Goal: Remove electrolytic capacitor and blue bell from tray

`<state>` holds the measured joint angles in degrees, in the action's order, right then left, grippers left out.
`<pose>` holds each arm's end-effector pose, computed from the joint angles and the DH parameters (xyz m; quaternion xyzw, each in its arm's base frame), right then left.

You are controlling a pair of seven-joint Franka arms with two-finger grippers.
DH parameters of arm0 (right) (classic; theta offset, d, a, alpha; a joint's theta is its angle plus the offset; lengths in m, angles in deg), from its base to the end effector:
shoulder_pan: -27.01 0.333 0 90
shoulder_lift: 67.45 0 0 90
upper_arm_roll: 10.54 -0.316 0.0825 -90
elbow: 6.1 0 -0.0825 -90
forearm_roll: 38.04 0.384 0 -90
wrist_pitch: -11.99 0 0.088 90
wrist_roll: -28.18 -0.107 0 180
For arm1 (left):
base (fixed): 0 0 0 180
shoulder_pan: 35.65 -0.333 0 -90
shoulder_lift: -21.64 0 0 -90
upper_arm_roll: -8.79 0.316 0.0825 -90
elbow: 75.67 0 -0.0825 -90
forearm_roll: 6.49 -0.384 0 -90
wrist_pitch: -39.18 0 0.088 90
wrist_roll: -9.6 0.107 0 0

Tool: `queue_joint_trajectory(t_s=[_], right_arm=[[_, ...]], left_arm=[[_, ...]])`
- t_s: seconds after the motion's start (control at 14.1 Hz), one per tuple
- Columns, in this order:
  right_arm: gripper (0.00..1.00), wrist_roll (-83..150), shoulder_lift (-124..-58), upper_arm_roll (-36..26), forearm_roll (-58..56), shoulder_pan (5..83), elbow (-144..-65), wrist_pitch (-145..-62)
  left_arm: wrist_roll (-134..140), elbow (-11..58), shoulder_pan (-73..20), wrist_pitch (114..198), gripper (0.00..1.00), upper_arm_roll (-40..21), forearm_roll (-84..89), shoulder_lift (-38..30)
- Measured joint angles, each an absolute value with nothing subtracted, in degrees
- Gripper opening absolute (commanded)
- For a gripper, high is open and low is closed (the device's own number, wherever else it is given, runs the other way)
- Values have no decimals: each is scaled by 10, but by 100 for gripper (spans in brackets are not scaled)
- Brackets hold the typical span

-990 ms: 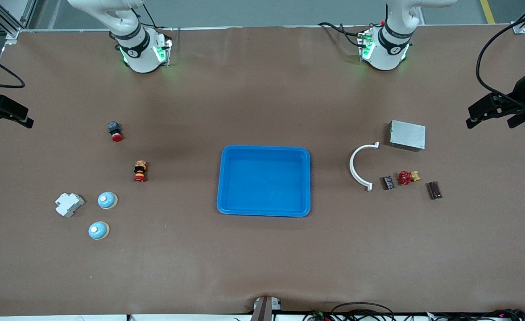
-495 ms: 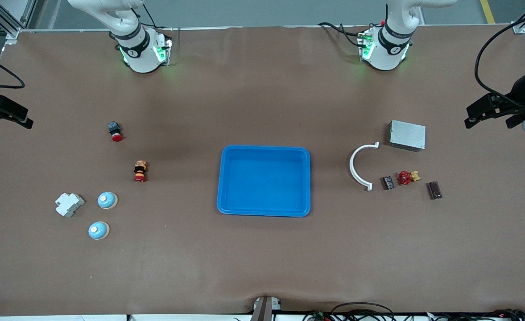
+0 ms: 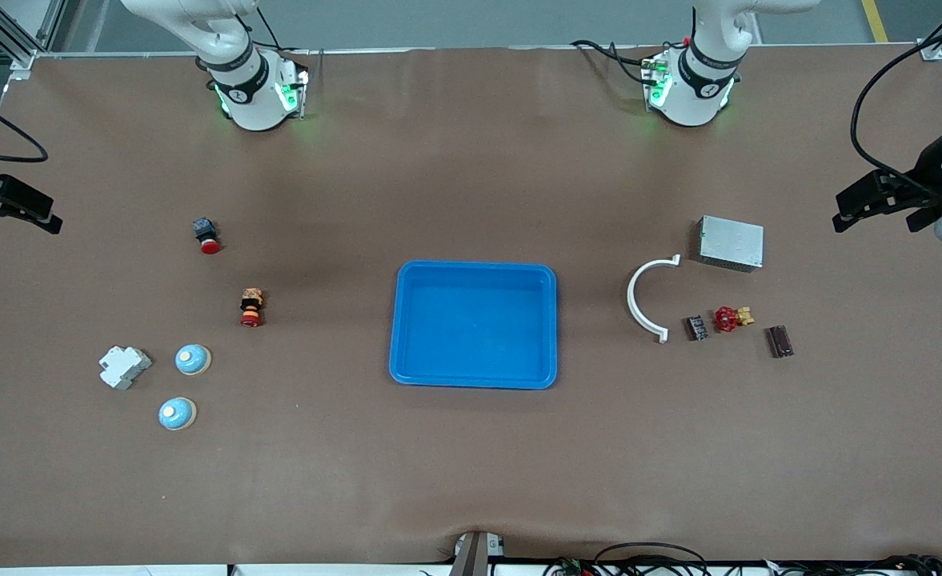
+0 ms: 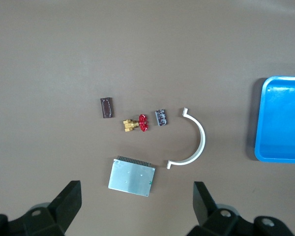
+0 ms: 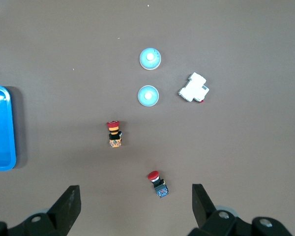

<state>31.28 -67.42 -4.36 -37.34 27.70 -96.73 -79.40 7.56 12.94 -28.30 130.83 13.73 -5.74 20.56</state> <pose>0.5542 -0.0520 0.6217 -0.9997 0.0210 -0.0073 0.0056 0.5630 -0.0256 0.6281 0.9998 -0.0032 0.0169 0.0064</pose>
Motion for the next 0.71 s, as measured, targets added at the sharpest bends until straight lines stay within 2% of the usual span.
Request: queue_joint_trajectory(t_s=[0.71], right_arm=[[100,313,-666,-44,-373,277,-967,-792]], left_arm=[[74,130,-283,1308,100,137,-57,205]])
